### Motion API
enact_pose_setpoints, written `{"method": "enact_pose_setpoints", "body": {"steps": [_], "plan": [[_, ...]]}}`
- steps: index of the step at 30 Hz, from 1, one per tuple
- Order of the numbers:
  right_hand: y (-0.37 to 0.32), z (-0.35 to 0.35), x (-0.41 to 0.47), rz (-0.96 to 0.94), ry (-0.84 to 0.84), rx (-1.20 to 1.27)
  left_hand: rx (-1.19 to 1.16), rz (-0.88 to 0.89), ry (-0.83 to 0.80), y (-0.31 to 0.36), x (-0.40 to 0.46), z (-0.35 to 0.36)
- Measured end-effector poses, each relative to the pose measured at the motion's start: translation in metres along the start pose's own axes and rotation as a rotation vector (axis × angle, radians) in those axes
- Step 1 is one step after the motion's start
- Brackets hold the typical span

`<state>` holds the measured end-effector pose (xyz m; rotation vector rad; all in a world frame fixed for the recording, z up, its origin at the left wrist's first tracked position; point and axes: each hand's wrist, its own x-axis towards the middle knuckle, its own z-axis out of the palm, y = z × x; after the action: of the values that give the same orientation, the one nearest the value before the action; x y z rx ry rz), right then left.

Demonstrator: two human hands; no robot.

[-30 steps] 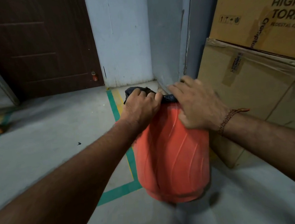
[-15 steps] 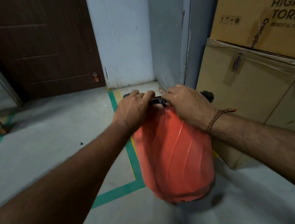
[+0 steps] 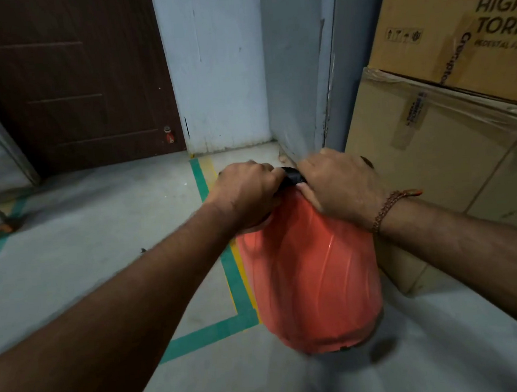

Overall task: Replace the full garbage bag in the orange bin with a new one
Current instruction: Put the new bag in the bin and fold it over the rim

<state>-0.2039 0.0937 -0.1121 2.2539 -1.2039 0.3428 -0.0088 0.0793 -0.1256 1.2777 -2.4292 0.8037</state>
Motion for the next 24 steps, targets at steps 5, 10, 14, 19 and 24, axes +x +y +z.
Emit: {"method": "enact_pose_setpoints", "body": {"steps": [5, 10, 14, 19, 24], "plan": [[-0.008, 0.011, 0.001, -0.061, -0.016, -0.321, 0.144, -0.052, -0.023, 0.016, 0.0, -0.001], [-0.01, 0.024, -0.001, -0.021, 0.0, -0.321, -0.107, 0.075, 0.134, -0.002, 0.004, 0.013], [-0.003, 0.023, -0.005, -0.001, -0.014, -0.293, -0.234, 0.098, 0.185, -0.023, -0.015, 0.026], [0.012, 0.024, -0.012, 0.053, -0.001, -0.223, -0.301, 0.097, 0.178, -0.033, -0.031, 0.038], [0.015, 0.017, -0.011, 0.108, -0.089, -0.136, -0.284, 0.083, 0.147, -0.03, -0.028, 0.036]]}}
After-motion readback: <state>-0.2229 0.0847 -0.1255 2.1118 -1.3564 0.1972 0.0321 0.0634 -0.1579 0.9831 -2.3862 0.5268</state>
